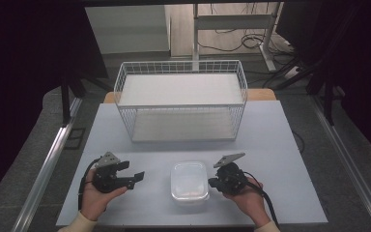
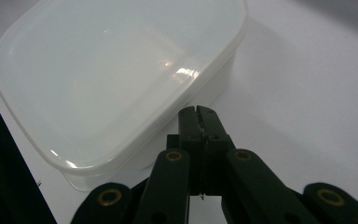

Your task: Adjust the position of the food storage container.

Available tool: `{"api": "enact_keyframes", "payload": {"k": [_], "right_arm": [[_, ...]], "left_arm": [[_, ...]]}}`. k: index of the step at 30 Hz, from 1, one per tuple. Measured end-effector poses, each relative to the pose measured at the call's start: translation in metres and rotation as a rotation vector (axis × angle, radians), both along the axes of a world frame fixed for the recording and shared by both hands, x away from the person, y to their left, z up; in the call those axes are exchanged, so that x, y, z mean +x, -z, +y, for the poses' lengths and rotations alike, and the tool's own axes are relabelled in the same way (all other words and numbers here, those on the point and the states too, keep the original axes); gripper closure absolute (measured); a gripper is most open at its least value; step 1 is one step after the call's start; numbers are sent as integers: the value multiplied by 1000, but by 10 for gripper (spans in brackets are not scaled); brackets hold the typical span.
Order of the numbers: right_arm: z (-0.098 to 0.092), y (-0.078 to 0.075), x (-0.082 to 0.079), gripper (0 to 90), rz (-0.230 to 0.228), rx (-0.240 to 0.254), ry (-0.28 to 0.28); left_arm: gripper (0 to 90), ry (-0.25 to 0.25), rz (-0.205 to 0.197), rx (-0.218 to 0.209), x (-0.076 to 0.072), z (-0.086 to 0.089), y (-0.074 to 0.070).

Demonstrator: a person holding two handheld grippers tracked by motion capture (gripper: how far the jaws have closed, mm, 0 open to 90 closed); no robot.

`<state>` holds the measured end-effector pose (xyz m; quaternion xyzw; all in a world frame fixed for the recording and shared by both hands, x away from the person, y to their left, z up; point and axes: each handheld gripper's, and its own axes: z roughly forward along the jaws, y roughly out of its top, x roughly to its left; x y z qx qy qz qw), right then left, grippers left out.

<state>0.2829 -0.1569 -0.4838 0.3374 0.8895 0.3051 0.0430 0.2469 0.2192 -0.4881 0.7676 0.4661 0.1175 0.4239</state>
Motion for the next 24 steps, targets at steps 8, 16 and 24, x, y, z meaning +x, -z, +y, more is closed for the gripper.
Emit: {"api": "enact_keyframes", "payload": {"k": [8,16,24], "right_arm": [[-25,-14,-1,897,-40,54,70],[-57,-16,-7,443,-98,140,168],[-75,-19,-7,286,-144,227,182]], "left_arm": [[239,-1,-3,-9,-1,1,-2],[234,25,4,-75,-5,-2,-11],[232,24,5,-64,-6,-5,-11]]}}
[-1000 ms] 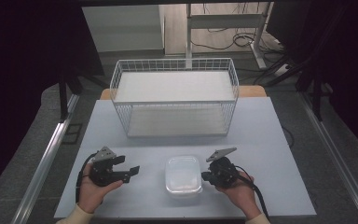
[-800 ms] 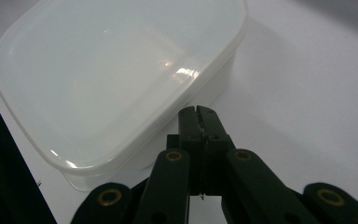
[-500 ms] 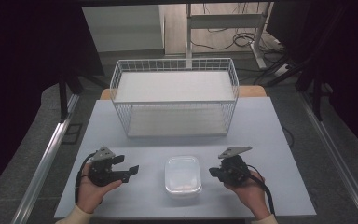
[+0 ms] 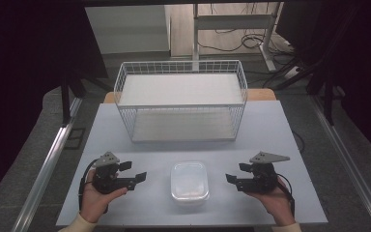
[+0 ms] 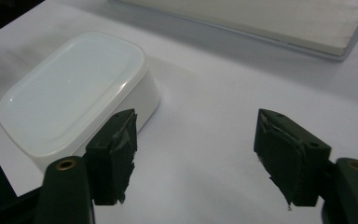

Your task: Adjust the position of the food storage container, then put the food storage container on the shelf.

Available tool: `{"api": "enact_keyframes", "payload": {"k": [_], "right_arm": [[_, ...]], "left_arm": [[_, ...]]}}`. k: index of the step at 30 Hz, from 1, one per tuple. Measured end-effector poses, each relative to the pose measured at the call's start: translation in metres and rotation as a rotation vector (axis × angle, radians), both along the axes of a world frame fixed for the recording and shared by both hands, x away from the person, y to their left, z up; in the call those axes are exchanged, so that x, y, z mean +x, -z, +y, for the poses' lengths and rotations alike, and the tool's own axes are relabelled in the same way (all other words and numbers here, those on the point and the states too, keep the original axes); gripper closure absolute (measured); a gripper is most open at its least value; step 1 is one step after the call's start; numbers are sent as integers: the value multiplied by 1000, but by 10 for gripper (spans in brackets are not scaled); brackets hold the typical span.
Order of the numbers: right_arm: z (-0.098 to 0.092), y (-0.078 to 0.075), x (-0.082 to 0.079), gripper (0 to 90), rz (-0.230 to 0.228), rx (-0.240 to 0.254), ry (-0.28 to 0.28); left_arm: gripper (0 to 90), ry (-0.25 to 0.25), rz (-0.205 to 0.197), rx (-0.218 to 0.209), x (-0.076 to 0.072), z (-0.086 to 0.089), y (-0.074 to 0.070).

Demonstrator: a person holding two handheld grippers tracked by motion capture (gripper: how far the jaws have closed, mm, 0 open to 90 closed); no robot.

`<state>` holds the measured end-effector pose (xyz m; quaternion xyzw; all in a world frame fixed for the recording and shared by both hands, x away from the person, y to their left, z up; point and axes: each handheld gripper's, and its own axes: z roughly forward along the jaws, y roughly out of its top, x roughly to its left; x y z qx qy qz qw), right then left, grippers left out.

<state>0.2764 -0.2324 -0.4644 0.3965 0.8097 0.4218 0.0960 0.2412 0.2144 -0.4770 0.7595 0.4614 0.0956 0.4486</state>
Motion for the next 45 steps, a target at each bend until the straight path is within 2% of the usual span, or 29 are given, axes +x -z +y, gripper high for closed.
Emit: {"api": "enact_keyframes", "payload": {"k": [11,14,18,22,24,27,29,40,45], "right_arm": [[-4,-2,1,266,-29,10,1],[-5,-1,2,256,-22,6,12],[-2,-1,0,244,-7,25,7],[3,-4,0,237,5,40,1],[6,-4,0,238,25,62,-1],[8,-4,0,240,28,65,-5],[11,-4,-1,242,24,49,-18],[25,-6,-1,247,47,89,-25],[32,-6,0,255,52,89,-32]], "left_arm": [[234,-4,2,6,0,1,0],[235,-3,5,-2,-1,1,0],[234,-2,7,-15,-1,0,-3],[232,7,25,-32,1,-6,-5],[232,15,41,-33,1,-10,-4],[232,19,44,-27,1,-12,-5],[233,23,45,-26,1,-14,-6],[227,46,76,-31,7,-30,-11],[225,43,89,-31,8,-32,-11]]}}
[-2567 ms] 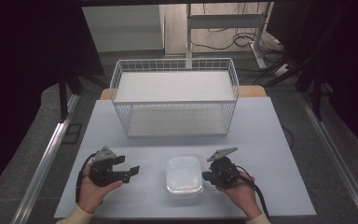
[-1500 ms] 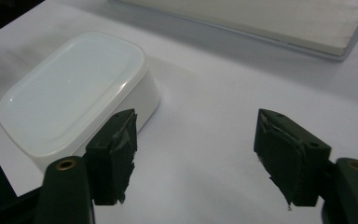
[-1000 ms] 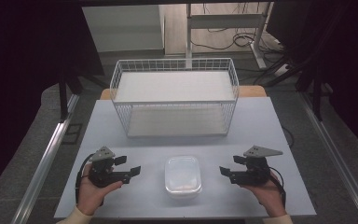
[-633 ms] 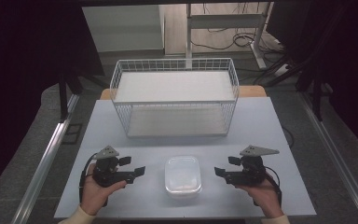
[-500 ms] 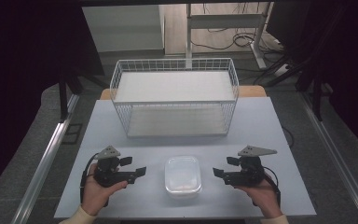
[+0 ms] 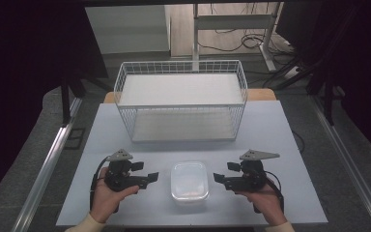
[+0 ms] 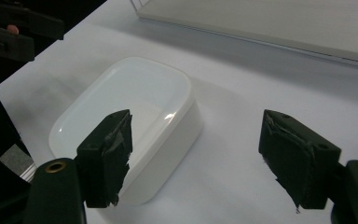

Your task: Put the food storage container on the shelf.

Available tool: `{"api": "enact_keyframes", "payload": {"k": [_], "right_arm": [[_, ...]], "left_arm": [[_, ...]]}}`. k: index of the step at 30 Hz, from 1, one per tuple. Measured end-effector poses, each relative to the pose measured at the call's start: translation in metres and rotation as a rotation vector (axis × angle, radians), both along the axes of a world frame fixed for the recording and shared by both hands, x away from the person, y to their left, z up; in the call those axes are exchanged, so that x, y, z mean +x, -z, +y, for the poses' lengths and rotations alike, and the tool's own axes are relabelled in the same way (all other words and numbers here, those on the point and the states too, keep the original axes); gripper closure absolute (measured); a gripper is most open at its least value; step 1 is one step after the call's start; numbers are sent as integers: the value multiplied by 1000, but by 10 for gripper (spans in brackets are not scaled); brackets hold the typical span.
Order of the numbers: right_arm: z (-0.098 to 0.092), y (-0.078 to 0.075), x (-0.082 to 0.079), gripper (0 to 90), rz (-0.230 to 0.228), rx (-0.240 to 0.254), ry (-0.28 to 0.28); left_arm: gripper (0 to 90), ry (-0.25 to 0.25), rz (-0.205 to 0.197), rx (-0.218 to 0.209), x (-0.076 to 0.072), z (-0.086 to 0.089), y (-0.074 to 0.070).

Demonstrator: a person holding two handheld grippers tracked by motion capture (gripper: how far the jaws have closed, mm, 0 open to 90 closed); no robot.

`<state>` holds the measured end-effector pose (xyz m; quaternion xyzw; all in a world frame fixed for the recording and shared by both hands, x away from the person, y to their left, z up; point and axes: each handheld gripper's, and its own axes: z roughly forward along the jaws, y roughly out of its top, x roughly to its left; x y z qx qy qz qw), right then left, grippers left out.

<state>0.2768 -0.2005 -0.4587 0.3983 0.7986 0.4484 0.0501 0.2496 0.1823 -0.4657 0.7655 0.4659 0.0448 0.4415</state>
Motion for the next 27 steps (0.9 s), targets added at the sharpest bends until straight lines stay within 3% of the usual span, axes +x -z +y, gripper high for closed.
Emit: {"api": "enact_keyframes", "payload": {"k": [6,12,23,27], "right_arm": [[12,-1,4,262,17,-11,-3],[29,-6,8,280,49,1,24],[35,9,5,307,89,-10,29],[37,13,4,309,103,-10,25]], "left_arm": [[223,-2,25,-17,5,-4,0],[239,-2,89,-39,13,-17,1],[248,32,171,-102,17,-28,14],[248,43,178,-92,18,-31,19]]}}
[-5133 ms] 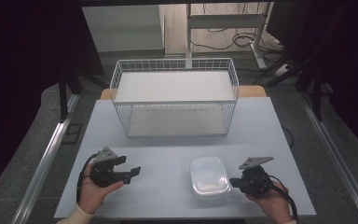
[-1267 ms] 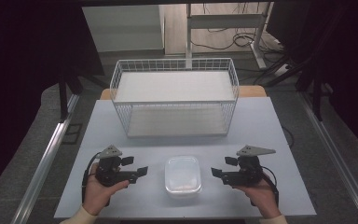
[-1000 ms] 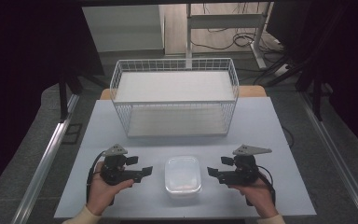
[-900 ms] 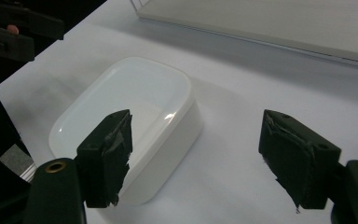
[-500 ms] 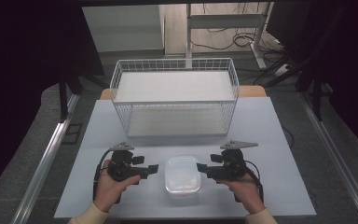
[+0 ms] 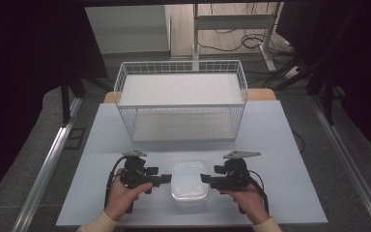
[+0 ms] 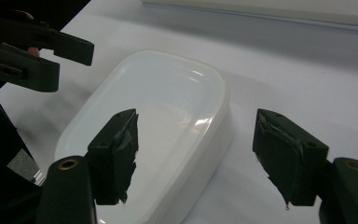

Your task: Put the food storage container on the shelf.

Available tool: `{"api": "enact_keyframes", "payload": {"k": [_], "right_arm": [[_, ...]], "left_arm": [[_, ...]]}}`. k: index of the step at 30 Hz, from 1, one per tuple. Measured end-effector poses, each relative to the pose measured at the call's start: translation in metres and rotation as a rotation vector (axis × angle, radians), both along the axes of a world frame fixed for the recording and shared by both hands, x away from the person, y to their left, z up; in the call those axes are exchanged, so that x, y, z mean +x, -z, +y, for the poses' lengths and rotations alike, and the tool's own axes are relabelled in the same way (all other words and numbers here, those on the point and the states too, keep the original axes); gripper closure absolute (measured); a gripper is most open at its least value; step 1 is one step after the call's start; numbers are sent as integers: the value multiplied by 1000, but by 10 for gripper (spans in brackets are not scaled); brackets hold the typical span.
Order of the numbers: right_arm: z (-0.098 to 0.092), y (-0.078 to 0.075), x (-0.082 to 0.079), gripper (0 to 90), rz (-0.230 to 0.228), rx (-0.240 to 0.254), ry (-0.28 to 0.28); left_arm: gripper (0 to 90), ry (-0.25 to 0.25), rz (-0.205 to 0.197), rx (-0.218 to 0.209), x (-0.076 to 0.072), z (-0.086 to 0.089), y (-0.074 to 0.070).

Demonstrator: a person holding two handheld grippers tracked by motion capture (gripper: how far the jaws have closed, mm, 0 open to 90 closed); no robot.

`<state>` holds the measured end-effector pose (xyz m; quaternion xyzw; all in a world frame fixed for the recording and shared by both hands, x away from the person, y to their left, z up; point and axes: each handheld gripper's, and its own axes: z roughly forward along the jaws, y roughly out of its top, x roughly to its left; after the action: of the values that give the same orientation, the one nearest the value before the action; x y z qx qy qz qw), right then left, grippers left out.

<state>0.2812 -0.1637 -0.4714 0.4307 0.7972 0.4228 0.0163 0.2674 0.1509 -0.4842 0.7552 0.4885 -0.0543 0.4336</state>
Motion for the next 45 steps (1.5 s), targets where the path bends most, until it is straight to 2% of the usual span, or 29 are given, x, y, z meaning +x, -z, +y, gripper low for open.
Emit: {"api": "enact_keyframes", "payload": {"k": [3,5,9,17,19,24,25,26,33,34,38,42,45], "right_arm": [[1,3,0,309,9,2,2],[1,6,0,311,25,4,5],[2,9,1,318,36,8,10],[4,15,2,329,77,34,14],[4,16,2,332,90,40,19],[6,18,2,332,103,52,19],[6,19,2,334,105,50,16],[6,19,2,335,108,54,18],[6,21,2,360,128,58,27],[5,22,3,389,146,75,34],[4,23,3,462,186,116,31],[1,22,3,559,188,130,52],[-3,22,2,600,199,156,59]], "left_arm": [[248,6,3,-4,0,-2,1],[252,10,24,-28,0,-5,4],[267,21,53,-37,1,-10,10],[313,26,61,-50,2,-12,14],[332,45,77,-65,3,-13,15],[347,52,89,-72,4,-15,17],[353,50,114,-106,4,-15,20],[355,51,131,-121,5,-15,22],[426,52,150,-132,5,-17,25],[439,51,143,-119,4,-17,24],[483,41,146,-119,3,-16,24],[530,26,134,-118,2,-15,22],[564,24,126,-117,0,-14,20]]}}
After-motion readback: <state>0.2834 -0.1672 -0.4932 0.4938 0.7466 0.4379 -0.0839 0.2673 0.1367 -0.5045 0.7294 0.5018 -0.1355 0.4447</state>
